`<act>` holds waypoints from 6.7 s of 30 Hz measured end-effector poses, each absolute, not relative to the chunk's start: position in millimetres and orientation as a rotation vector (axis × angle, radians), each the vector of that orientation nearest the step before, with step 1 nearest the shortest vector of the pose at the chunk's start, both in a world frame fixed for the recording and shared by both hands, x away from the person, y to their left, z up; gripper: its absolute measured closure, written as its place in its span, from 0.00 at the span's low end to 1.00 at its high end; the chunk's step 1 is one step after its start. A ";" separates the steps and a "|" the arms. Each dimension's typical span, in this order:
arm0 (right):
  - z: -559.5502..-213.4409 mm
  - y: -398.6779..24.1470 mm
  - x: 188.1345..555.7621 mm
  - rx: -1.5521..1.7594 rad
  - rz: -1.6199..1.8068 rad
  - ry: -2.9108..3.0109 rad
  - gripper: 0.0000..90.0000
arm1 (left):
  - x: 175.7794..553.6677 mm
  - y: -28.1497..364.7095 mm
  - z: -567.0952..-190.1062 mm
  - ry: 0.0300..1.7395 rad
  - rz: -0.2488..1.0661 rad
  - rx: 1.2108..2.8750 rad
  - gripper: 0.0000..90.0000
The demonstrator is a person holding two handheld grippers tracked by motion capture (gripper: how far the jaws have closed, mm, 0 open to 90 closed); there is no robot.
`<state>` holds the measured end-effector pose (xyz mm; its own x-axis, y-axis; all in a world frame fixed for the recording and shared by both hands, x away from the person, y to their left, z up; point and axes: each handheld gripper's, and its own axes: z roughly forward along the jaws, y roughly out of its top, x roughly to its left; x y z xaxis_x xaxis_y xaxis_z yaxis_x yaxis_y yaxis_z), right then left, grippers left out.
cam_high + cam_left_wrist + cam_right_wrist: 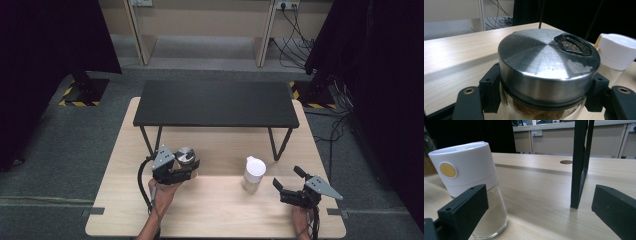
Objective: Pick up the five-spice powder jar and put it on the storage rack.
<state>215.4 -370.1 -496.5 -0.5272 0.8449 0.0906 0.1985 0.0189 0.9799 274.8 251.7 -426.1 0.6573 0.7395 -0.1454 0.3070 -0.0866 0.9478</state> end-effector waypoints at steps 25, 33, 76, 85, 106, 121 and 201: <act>-496.5 -370.0 215.2 1.072 1.546 1.757 0.01 | 281.7 274.7 -343.3 0.782 0.405 1.739 0.35; -496.6 -369.9 214.9 1.075 1.547 1.755 0.01 | 287.2 279.4 -307.6 0.758 0.392 1.752 0.35; -496.6 -370.2 215.5 1.062 1.548 1.762 0.01 | 338.8 257.5 -253.0 0.934 0.549 1.680 0.35; -497.0 -370.9 215.9 1.061 1.554 1.762 0.01 | 352.6 246.0 -254.9 0.999 0.614 1.674 0.35; -497.7 -372.1 216.8 1.063 1.564 1.763 0.01 | 374.0 236.3 -264.3 1.067 0.725 1.635 0.35; -497.1 -371.8 217.1 1.061 1.560 1.770 0.01 | 372.6 241.0 -283.9 1.056 0.769 1.569 0.34; -493.2 -365.6 216.2 1.042 1.517 1.791 0.01 | 219.2 279.0 -504.1 0.806 0.669 1.539 0.04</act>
<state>216.2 -365.6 -493.2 -0.5367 0.8415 0.0624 0.2000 0.0551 0.9782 219.2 279.0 -504.1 0.5927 0.8048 -0.0326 0.1165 -0.0457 0.9921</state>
